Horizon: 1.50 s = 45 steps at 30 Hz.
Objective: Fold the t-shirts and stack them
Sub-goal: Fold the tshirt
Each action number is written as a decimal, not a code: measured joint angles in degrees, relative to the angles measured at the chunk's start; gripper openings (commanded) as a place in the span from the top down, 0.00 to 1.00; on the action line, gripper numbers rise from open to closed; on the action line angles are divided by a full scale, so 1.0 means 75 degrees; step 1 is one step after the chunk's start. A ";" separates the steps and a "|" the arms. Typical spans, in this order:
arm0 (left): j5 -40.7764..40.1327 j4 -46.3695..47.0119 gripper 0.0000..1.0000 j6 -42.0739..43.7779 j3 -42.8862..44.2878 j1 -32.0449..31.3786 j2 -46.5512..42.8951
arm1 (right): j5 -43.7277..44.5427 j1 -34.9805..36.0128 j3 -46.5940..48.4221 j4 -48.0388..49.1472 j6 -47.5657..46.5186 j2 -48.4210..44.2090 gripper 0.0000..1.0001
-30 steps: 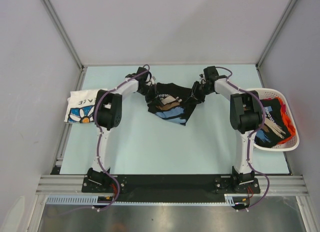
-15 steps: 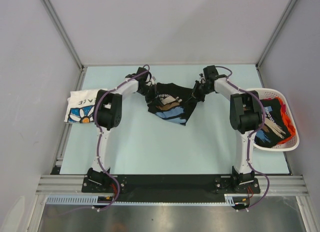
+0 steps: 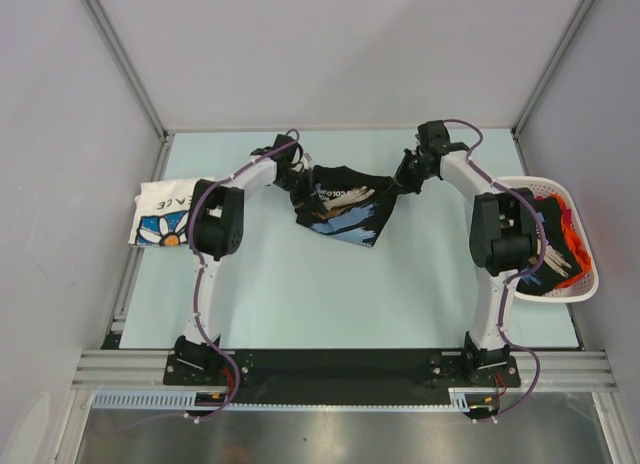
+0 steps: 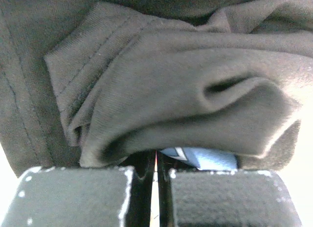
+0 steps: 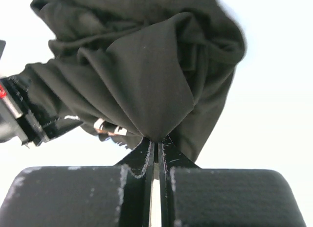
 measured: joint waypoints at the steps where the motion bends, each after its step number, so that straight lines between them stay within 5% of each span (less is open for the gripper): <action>1: 0.0003 -0.0003 1.00 0.0003 0.0000 0.0000 0.0000 | 0.0047 -0.0017 -0.0003 0.0023 0.0017 0.0003 1.00; 7: 0.0003 -0.0026 0.94 0.0012 0.0006 0.0003 0.0000 | 0.0309 -0.0044 0.0289 0.0108 0.0052 0.0580 0.99; 8: 0.0003 -0.0029 0.89 0.0015 0.0006 0.0003 0.0000 | 0.0350 -0.0044 0.0411 0.0131 0.0050 0.0784 0.89; 9: 0.0003 -0.0032 0.73 0.0017 0.0006 0.0003 0.0000 | 0.0385 -0.0044 0.0513 0.0166 0.0050 0.0994 0.65; 11: 0.0023 -0.0038 0.49 0.0076 0.0006 0.0003 0.0000 | 0.0443 -0.0032 0.0656 0.0189 0.0064 0.1314 0.34; 12: 0.0082 -0.0032 0.27 0.0087 0.0006 0.0003 -0.0009 | 0.0501 -0.0023 0.0717 0.0184 0.0035 0.1443 0.27; 14: 0.0283 0.0000 0.01 0.0111 0.0006 0.0000 -0.0090 | 0.0548 0.0044 0.0912 0.0187 -0.0012 0.1445 0.18; 17: 0.0373 -0.0047 0.00 0.0207 -0.0006 -0.0020 -0.0423 | 0.0906 0.0134 0.0927 0.0198 -0.0157 0.1198 0.14; 23: 0.0230 -0.0154 0.02 0.0353 -0.0230 0.0041 -0.1376 | 0.1314 0.0259 0.0143 0.0175 -0.0245 -0.0111 0.16; 25: 0.0251 -0.0108 0.17 0.0350 -0.0312 0.0055 -0.1649 | 0.1361 0.0256 -0.0125 0.0189 -0.0242 -0.0691 0.16; 26: 0.0294 -0.0073 0.26 0.0358 -0.0335 0.0055 -0.1778 | 0.1367 0.0248 -0.0207 0.0201 -0.0242 -0.0930 0.16; 27: 0.0344 -0.0032 0.56 0.0341 -0.0341 0.0058 -0.1859 | 0.1364 0.0242 -0.0251 0.0230 -0.0239 -0.1081 0.16; 29: 0.0417 0.0061 0.91 0.0265 -0.0347 0.0058 -0.1926 | 0.1346 0.0242 -0.0353 0.0388 -0.0239 -0.1338 0.17; 30: 0.0437 0.0117 1.00 0.0286 -0.0347 0.0058 -0.1929 | 0.1311 0.0239 -0.0379 0.0455 -0.0236 -0.1387 0.18; 33: 0.0437 0.0175 1.00 0.0239 -0.0350 0.0067 -0.1897 | 0.1148 0.0239 -0.0391 0.0632 -0.0236 -0.1297 0.36; 34: 0.0437 0.0195 1.00 0.0219 -0.0347 0.0067 -0.1888 | 0.1078 0.0248 -0.0391 0.0688 -0.0254 -0.1244 0.54; 35: 0.0434 0.0221 1.00 0.0204 -0.0300 0.0067 -0.1845 | 0.0968 0.0254 -0.0391 0.0801 -0.0227 -0.1134 1.00; 45: 0.0370 0.0393 1.00 0.0003 0.0376 0.0070 -0.0749 | -0.0198 0.0618 0.0565 0.1215 -0.0114 0.0600 1.00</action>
